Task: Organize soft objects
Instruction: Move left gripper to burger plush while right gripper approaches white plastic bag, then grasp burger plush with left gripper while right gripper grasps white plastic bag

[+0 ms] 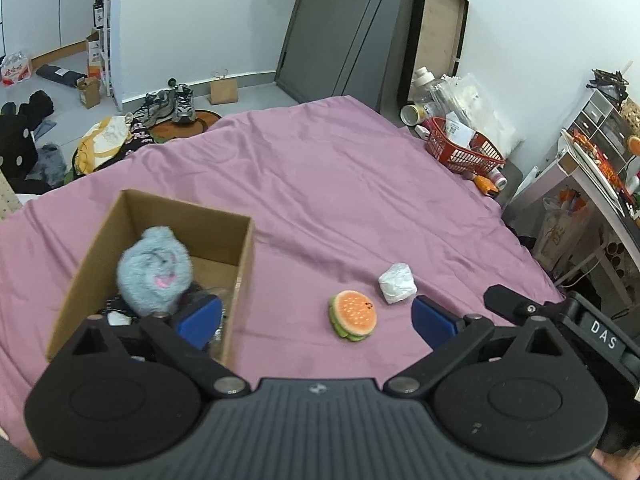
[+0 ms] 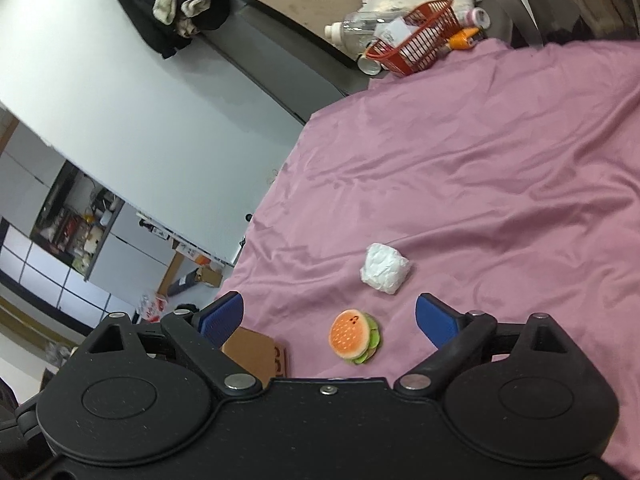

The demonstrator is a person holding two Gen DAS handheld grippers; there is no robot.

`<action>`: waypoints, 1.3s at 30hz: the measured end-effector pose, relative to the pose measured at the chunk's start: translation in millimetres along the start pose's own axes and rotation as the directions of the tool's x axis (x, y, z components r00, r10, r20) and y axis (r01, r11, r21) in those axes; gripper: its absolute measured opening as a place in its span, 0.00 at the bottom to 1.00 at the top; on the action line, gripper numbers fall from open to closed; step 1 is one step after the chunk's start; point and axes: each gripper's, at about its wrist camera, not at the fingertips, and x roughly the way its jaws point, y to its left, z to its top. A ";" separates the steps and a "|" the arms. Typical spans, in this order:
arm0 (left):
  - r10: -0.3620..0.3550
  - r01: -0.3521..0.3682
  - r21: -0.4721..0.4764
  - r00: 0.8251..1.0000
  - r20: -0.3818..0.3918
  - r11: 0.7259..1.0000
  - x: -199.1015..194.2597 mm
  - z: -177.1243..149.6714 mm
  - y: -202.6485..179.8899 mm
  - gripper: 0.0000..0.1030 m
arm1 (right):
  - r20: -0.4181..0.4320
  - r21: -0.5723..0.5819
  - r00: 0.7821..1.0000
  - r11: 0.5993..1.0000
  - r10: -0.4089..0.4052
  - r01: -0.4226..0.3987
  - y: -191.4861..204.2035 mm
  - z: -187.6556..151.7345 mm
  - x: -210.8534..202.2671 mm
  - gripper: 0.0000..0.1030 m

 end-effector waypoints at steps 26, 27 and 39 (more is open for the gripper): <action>0.019 -0.021 -0.011 0.990 -0.140 1.000 153.5 -17.6 -40.4 0.71 | -0.087 0.227 0.990 0.970 0.108 -0.085 -71.5 10.7 87.1 0.76; 0.019 -0.021 -0.012 0.989 -0.149 1.000 158.5 -18.0 -40.2 0.70 | -0.092 0.229 0.990 0.970 0.104 -0.080 -72.1 10.4 89.3 0.76; 0.013 -0.024 -0.045 0.971 -0.237 0.999 193.4 -25.9 -36.8 0.44 | -0.118 0.211 0.990 0.976 0.074 -0.047 -75.8 10.4 116.4 0.42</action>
